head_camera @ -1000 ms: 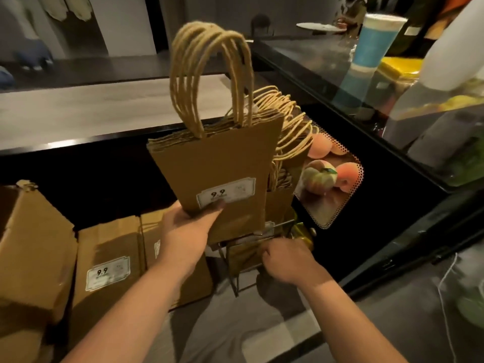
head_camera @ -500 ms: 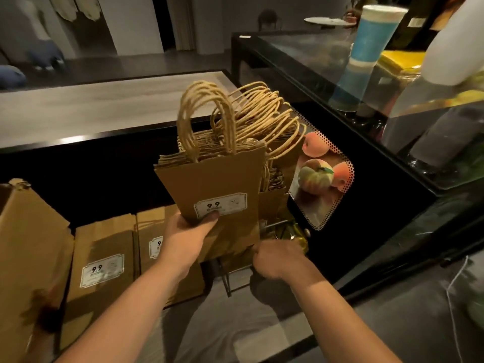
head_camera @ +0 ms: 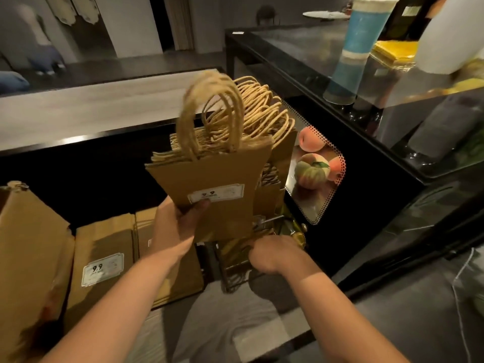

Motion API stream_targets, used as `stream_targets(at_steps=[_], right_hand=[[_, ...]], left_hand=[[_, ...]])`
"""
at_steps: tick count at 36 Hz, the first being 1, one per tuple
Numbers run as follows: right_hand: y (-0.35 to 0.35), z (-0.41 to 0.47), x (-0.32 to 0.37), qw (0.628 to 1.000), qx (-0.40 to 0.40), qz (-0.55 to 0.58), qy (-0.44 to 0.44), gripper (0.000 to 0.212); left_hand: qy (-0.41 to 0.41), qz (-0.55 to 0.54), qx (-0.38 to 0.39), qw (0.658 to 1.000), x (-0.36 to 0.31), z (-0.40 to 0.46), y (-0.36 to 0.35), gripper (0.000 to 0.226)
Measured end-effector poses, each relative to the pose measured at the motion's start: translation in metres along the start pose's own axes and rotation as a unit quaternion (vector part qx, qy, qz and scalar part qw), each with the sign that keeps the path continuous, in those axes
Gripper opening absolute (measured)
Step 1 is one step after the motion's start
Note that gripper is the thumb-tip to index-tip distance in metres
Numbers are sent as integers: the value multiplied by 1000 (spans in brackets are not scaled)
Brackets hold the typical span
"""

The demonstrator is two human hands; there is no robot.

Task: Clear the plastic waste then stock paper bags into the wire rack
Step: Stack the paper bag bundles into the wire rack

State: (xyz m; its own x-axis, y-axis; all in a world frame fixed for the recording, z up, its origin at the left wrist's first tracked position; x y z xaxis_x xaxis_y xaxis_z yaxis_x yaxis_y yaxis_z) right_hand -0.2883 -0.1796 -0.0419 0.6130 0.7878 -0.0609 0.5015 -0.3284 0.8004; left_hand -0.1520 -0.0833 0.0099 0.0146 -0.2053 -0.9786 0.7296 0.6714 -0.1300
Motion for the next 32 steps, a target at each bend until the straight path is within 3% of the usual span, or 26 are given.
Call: stream_targets(at_steps=[5, 8, 12, 18, 22, 26, 30, 32], right_hand=[[2, -2, -1, 1000, 10, 13, -1, 36], [1, 0, -1, 999, 13, 31, -9, 44], [1, 0, 0, 998, -9, 52, 16, 40], [-4, 2, -2, 995, -39, 93, -23, 95], [-4, 6, 2, 989, -84, 106, -67, 89], [-13, 7, 10, 979, -142, 113, -91, 86], [-17, 7, 12, 972, -175, 105, -116, 81], [-16, 9, 13, 975, -163, 89, -123, 90]], left_hand=[[24, 20, -3, 1000, 11, 1, 1, 40], [-7, 36, -22, 999, 6, 6, 6, 44], [-28, 2, 16, 999, -6, 8, 12, 38], [-25, 67, 43, 997, 1, -1, 9, 28], [-16, 113, 3, 993, 3, -5, 1, 29], [38, 61, -50, 996, 8, -2, 3, 31], [82, 59, 9, 995, 10, -6, 6, 51], [80, 30, 55, 995, 9, -7, 9, 48]])
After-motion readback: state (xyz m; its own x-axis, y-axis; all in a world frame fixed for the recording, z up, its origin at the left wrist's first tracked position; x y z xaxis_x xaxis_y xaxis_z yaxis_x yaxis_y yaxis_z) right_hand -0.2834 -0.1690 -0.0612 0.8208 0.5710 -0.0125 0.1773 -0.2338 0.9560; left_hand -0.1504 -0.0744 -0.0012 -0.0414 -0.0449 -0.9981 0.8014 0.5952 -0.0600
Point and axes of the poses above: each hand's wrist, its own z-axis towards the middle knuckle, its own y-axis out of the back of the hand, x = y × z, the point moved 2 cm from there along z, towards the middle knuckle, and after that the axes turned 15 degrees about -z, right-handed, at the moved point
